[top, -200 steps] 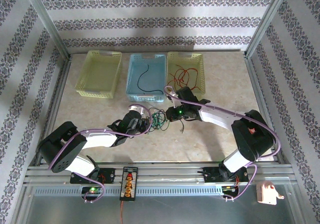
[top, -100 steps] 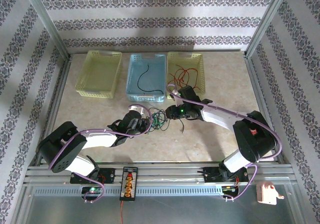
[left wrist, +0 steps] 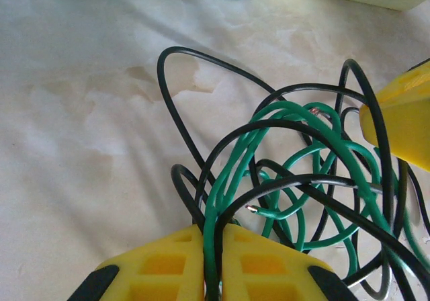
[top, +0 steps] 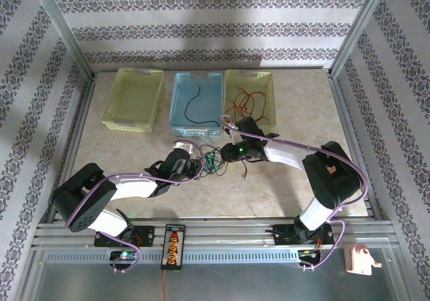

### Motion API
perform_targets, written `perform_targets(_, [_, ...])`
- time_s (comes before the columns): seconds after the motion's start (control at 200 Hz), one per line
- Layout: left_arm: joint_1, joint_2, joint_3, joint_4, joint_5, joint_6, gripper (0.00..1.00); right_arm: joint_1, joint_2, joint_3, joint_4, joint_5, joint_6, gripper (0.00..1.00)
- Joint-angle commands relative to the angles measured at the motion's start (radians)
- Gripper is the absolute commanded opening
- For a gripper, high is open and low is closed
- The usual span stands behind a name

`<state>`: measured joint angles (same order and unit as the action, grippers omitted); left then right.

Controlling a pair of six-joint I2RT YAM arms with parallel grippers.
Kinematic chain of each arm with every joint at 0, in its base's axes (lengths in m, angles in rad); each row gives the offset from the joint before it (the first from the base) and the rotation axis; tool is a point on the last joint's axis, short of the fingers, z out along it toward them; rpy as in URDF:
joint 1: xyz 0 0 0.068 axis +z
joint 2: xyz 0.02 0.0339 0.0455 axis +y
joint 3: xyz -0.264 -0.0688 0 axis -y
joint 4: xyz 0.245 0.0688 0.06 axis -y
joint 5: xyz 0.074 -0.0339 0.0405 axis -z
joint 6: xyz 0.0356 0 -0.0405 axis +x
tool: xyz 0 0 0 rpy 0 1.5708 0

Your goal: Untangle the cables

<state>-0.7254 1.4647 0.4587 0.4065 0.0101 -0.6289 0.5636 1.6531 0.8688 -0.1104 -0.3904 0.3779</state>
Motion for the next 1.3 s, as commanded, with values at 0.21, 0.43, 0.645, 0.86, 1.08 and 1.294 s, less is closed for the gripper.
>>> perform_targets(0.21, [0.009,0.015,0.014,0.029,-0.003,0.014,0.11,0.0,-0.129,-0.022,0.011,0.153,0.013,0.0])
perform_targets(0.43, [0.013,0.049,0.011,0.021,-0.018,0.014,0.1,-0.029,-0.325,-0.076,-0.047,0.42,0.037,0.0])
perform_targets(0.645, [0.017,0.077,0.018,0.019,-0.009,0.024,0.1,-0.073,-0.503,-0.143,-0.076,0.616,0.096,0.0])
perform_targets(0.86, [0.018,0.077,0.014,0.024,0.001,0.029,0.11,-0.126,-0.639,-0.217,-0.049,0.605,0.15,0.0])
perform_targets(1.08, [0.018,0.056,0.021,0.012,0.067,0.06,0.34,-0.123,-0.628,-0.223,-0.042,0.474,0.086,0.0])
perform_targets(1.294, [0.018,-0.01,-0.001,0.06,0.17,0.072,0.45,-0.126,-0.656,-0.214,-0.042,0.476,0.04,0.0])
